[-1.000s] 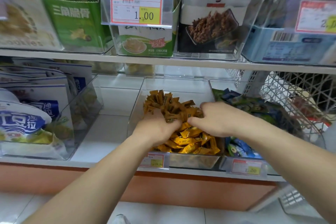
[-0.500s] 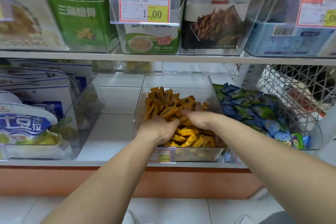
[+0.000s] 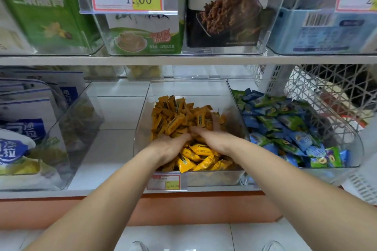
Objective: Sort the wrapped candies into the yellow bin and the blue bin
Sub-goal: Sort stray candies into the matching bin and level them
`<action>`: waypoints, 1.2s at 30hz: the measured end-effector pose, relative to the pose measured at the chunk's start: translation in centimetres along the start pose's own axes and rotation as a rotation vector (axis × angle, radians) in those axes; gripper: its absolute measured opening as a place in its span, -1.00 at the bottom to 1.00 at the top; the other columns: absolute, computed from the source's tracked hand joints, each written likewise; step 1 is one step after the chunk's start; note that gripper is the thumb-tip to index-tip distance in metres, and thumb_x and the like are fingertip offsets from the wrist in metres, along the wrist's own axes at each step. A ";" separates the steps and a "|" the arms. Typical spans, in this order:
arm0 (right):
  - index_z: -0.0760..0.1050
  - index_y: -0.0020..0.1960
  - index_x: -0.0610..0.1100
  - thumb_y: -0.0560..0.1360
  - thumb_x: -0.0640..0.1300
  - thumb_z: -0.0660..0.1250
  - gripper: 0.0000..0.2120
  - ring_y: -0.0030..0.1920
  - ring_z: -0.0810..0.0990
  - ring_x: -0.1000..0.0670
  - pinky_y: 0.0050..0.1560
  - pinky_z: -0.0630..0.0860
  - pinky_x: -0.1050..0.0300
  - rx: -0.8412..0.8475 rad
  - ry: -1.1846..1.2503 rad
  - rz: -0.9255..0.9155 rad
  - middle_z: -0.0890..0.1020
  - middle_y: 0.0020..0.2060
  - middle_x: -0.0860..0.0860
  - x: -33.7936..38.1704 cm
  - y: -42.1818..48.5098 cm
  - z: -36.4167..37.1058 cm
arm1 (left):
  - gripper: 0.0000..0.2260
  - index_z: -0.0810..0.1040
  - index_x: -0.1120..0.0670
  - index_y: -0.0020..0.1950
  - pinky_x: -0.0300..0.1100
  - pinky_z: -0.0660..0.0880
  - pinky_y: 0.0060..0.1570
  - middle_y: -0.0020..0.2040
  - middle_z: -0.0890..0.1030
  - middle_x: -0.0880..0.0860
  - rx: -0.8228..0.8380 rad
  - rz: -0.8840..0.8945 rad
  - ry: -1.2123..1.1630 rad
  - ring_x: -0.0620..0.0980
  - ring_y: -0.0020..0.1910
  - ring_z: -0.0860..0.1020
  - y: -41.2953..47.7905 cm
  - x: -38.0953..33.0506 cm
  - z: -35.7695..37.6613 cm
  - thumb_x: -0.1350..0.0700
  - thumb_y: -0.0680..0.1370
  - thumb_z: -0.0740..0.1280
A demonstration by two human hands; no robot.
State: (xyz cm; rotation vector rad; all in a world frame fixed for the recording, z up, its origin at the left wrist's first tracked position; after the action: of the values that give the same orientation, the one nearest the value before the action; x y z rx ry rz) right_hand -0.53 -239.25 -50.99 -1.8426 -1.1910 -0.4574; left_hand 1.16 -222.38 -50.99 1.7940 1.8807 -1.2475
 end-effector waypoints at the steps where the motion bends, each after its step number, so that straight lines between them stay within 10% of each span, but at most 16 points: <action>1: -0.37 0.58 0.13 0.52 0.40 0.17 -0.07 0.52 0.24 -0.24 0.46 0.19 -0.09 0.006 0.007 -0.001 0.15 0.59 -0.10 0.0 0.1 0.0 | -0.26 0.40 -0.02 0.48 -0.05 0.40 0.26 0.38 0.51 0.10 -0.001 0.003 -0.007 0.14 0.30 0.48 -0.1 0.1 -0.1 -0.43 0.43 0.25; 11: -0.11 0.58 0.26 0.32 0.51 0.24 -0.02 0.47 0.32 -0.25 0.38 0.30 -0.14 -0.083 0.263 -0.051 0.25 0.56 -0.04 -0.2 0.5 0.2 | -0.11 0.44 -0.08 0.44 0.07 0.48 0.28 0.27 0.60 0.07 0.083 0.000 -0.357 0.12 0.20 0.59 -0.3 0.0 -0.1 -0.48 0.21 0.42; 15: 0.09 0.55 0.23 0.17 0.51 0.28 0.01 0.35 0.46 -0.26 0.37 0.39 -0.22 -0.078 0.441 -0.053 0.42 0.44 -0.08 0.2 0.7 0.2 | -0.39 0.58 -0.07 0.28 0.08 0.52 0.23 0.12 0.69 0.05 0.115 0.041 -0.515 0.11 0.07 0.66 0.0 -0.5 -0.2 -0.37 0.34 0.38; 27: 0.69 -0.07 -0.06 0.43 0.26 0.28 -0.58 -0.24 0.68 -0.17 -0.01 0.57 -0.04 0.049 0.827 -0.060 0.73 -0.14 -0.19 2.1 1.6 -0.2 | -0.48 0.60 0.13 0.28 0.03 0.61 -0.08 0.11 0.67 0.25 0.251 0.064 -1.086 0.23 0.03 0.67 0.0 -1.7 0.4 -0.23 0.54 0.27; 36: 0.70 -0.05 -0.06 0.48 0.22 0.26 -0.59 0.03 0.68 -0.22 0.27 0.48 -0.25 0.163 0.879 0.008 0.72 -0.04 -0.15 3.6 1.3 -1.8 | -0.46 0.65 0.07 0.22 0.12 0.46 0.26 0.23 0.62 0.21 0.270 0.157 -1.153 0.22 0.22 0.59 0.5 -2.3 -1.1 -0.30 0.52 0.20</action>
State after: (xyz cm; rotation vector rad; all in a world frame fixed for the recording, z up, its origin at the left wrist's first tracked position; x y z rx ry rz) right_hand 2.57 -239.00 -48.17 -1.2629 -0.5849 -0.9993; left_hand 2.50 -223.22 -48.89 0.8597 0.9179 -1.9187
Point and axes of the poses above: each hand's wrist, its own y-axis towards the middle knuckle, its own z-axis out of the palm, x = y × z, the point moved 5 cm from there along y, towards the middle knuckle
